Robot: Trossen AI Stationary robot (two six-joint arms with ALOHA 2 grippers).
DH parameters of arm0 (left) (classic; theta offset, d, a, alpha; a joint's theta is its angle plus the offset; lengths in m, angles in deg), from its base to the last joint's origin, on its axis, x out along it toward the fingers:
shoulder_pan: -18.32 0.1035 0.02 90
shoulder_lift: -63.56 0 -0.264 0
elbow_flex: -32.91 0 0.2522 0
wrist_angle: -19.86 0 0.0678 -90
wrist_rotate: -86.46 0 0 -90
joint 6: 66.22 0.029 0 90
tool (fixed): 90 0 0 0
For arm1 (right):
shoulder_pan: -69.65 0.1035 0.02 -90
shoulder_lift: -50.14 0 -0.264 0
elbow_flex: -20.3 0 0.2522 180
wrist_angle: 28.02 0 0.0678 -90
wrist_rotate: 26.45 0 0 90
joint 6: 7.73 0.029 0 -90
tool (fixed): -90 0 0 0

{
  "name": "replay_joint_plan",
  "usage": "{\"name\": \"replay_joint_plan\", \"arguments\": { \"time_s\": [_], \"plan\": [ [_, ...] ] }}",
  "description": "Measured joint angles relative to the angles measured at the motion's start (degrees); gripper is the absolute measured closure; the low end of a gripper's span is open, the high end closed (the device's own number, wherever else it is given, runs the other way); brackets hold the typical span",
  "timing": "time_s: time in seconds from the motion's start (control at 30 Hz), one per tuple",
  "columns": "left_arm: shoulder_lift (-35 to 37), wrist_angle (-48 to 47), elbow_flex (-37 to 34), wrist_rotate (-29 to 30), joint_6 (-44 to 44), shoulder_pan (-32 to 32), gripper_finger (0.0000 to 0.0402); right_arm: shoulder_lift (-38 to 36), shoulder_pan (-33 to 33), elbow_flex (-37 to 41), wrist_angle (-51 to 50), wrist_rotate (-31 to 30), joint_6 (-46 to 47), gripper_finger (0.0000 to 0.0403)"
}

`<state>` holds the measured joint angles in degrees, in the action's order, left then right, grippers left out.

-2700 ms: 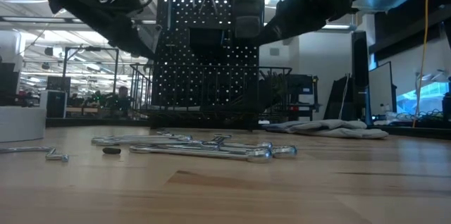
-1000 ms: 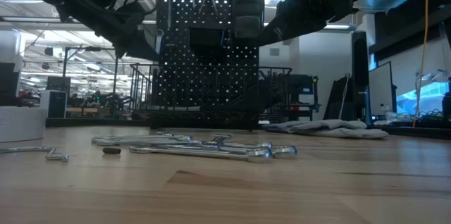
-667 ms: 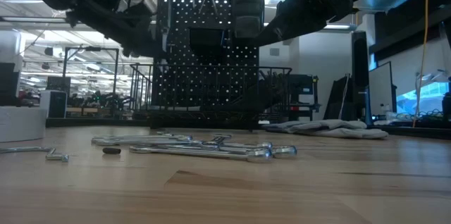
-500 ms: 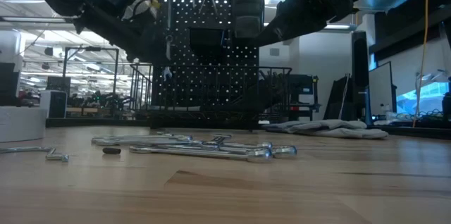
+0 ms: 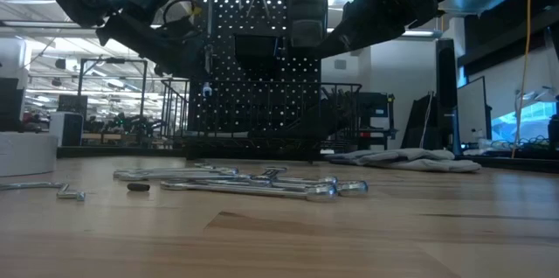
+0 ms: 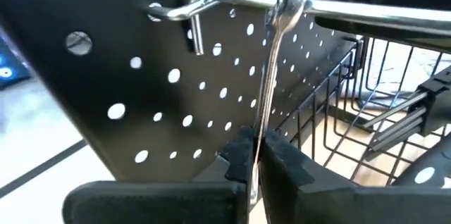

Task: Hang tools onto peg board
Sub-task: Hang the wrench on the peg board

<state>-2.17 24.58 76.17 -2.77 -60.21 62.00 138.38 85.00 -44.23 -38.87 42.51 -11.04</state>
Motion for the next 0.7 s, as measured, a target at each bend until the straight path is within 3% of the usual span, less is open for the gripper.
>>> {"name": "replay_joint_plan", "arguments": {
  "time_s": [0.23,0.43,0.7],
  "plan": [
    [0.0,0.1,0.0,-0.1,-0.7,-0.2,0.037,0.0,0.0,0.0,0.0,0.0,0.0,0.0263],
    [0.3,-0.4,0.0,-0.1,-1.2,-0.2,0.0307,0.0,0.0,0.0,0.0,0.0,0.0,0.0263],
    [9.1,-18.8,3.2,-0.1,-1.1,-0.3,0.0246,0.0,0.0,0.0,0.0,0.0,0.0,0.0263]
  ]
}}
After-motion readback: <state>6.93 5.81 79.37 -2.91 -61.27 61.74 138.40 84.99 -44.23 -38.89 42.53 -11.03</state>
